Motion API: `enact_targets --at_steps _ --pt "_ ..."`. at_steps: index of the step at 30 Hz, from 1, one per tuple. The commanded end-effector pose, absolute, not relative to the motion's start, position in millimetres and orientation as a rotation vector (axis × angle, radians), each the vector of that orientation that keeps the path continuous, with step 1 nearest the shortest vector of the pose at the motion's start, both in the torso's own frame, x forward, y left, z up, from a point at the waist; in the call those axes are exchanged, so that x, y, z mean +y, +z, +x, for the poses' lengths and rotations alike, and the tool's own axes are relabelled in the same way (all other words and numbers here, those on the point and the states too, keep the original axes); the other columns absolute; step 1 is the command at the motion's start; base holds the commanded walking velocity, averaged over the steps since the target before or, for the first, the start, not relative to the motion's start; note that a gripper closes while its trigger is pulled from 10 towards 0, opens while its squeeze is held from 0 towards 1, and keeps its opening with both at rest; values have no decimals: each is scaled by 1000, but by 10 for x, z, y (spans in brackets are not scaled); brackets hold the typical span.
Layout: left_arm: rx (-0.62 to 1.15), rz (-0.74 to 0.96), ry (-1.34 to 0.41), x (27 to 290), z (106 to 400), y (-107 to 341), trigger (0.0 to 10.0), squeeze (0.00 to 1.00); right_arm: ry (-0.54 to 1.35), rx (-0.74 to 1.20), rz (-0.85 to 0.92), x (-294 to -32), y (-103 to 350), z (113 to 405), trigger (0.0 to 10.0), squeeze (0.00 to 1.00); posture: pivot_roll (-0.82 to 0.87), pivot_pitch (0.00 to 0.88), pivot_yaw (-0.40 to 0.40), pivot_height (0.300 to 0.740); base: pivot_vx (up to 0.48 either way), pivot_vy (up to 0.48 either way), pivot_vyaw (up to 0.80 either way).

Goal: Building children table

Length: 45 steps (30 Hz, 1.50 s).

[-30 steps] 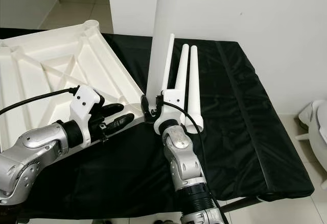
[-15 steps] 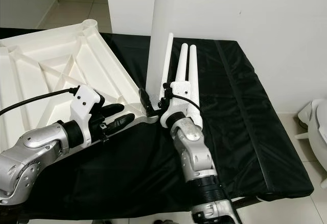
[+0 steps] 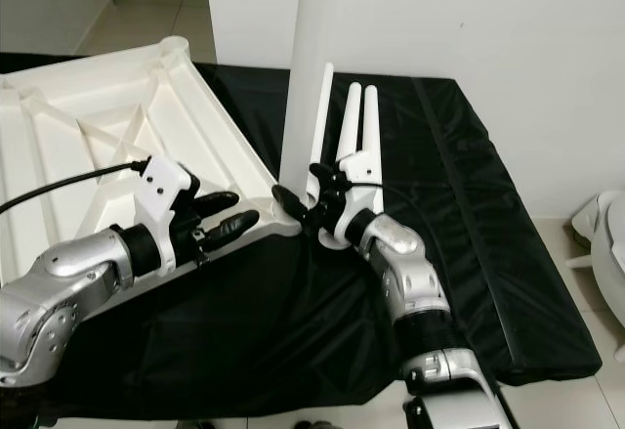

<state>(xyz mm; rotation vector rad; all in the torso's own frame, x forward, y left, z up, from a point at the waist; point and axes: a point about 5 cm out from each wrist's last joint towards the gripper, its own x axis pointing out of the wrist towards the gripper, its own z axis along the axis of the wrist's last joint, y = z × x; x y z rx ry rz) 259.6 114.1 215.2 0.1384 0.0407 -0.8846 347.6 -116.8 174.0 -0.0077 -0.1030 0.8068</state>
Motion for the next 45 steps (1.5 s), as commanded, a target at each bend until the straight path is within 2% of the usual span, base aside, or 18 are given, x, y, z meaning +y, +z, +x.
enact_targets --at_steps 1,14,15,16,22,23,24,25,42,43,45 --pt "38 136 -875 1129 2580 2170 10000 0 824 -74 2 -1230 1682 3496 10000 0 23 126 -56 740 0 0 0" --pt "43 126 -873 1129 2569 2187 10000 0 963 -91 21 -1097 1718 3611 10000 0 38 129 -52 740 0 0 0" --pt "43 126 -874 1126 2565 2188 10000 0 963 -95 16 -1094 1723 3619 9373 0 38 129 -52 740 0 0 0" --pt "44 125 -876 1125 2563 2187 10000 0 960 -98 14 -1093 1727 3627 9922 0 38 129 -52 740 0 0 0" --pt "54 120 -879 1123 2555 2183 10000 0 975 -111 28 -1075 1744 3644 9922 0 42 129 -51 740 0 0 0" --pt "54 120 -879 1121 2553 2186 10000 0 981 -108 26 -1063 1731 3641 2706 0 46 130 -54 740 0 0 0" --pt "54 120 -879 1121 2553 2186 10000 0 981 -108 26 -1063 1731 3641 2706 0 46 130 -54 740 0 0 0" --pt "54 119 -879 1119 2550 2186 10000 0 992 -104 25 -1052 1713 3637 0 0 46 131 -54 740 0 0 0" --pt "61 113 -878 1110 2534 2181 10000 0 1040 -92 21 -1010 1615 3573 0 0 43 127 -61 740 0 0 0" --pt "62 114 -877 1110 2535 2181 10000 0 1037 -95 15 -996 1621 3560 10000 0 42 127 -64 740 0 0 0" --pt "62 114 -876 1111 2534 2178 10000 0 1037 -100 5 -974 1629 3541 10000 0 40 125 -67 740 0 0 0"
